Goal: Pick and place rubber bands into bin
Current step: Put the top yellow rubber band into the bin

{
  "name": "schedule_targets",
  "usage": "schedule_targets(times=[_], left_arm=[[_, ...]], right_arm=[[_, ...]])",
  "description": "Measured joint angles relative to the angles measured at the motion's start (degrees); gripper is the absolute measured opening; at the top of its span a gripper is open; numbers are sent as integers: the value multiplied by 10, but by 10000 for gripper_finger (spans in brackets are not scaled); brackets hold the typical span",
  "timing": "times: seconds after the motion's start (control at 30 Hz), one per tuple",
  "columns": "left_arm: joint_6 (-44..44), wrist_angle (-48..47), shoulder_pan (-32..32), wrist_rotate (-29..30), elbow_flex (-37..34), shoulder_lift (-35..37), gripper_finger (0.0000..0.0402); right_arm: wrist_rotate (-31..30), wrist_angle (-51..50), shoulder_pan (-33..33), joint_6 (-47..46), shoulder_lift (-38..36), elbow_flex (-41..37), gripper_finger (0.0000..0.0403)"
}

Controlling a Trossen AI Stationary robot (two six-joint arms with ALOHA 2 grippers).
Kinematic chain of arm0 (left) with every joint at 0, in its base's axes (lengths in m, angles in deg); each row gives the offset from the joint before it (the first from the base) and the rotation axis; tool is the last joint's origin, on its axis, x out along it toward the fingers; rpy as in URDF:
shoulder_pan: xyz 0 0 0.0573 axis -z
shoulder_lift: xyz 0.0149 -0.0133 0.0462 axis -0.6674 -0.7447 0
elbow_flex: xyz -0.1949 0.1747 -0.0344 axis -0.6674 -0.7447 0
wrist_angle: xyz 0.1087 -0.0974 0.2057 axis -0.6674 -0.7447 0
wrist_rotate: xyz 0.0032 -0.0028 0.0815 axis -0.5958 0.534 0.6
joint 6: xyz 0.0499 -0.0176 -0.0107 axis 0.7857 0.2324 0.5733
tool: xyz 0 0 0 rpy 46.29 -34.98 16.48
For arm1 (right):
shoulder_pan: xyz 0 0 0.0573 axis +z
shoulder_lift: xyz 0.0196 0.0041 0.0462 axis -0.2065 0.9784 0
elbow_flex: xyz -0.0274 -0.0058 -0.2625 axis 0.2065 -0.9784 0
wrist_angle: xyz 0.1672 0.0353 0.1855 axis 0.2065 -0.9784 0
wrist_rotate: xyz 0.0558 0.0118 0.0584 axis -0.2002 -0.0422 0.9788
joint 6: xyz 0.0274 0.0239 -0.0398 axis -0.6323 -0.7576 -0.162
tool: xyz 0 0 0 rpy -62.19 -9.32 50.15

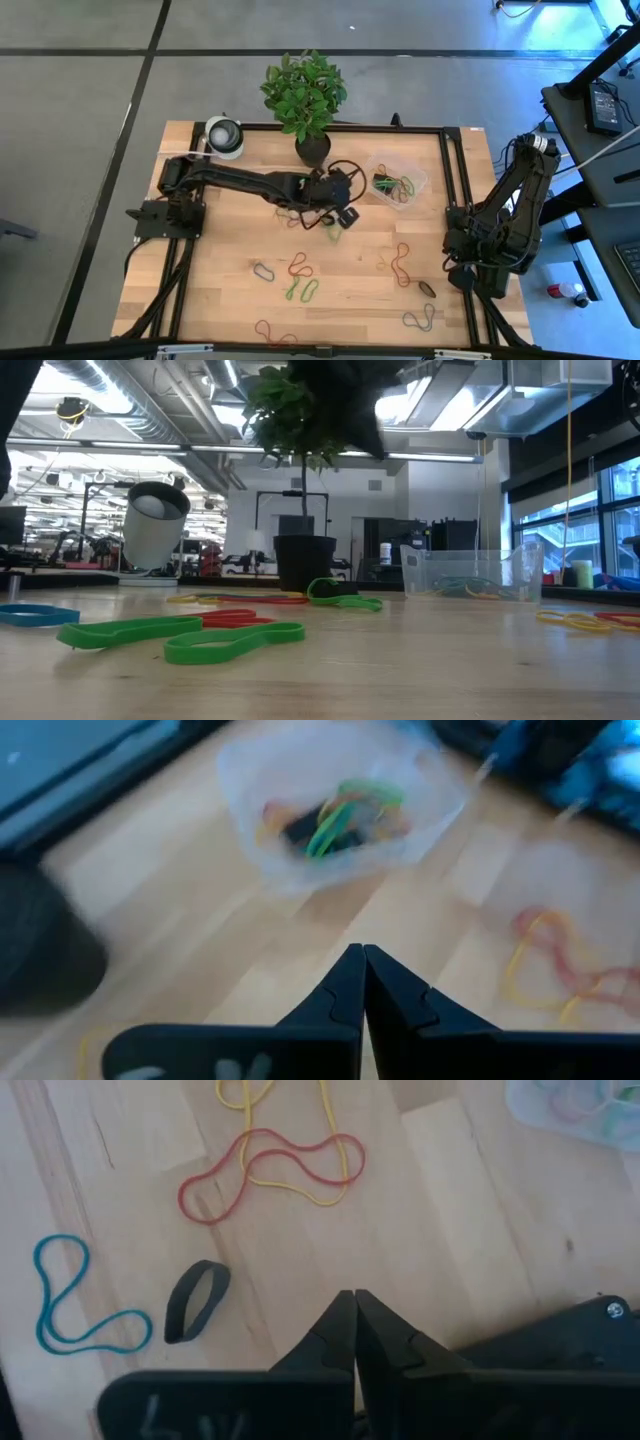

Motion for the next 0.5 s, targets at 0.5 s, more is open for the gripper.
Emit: schedule_targets(times=[0.5], left_arm=[[-69,-300,-33,-8,64,-25,11]], right_arm=[[-1,29,0,-1,0,0,4]])
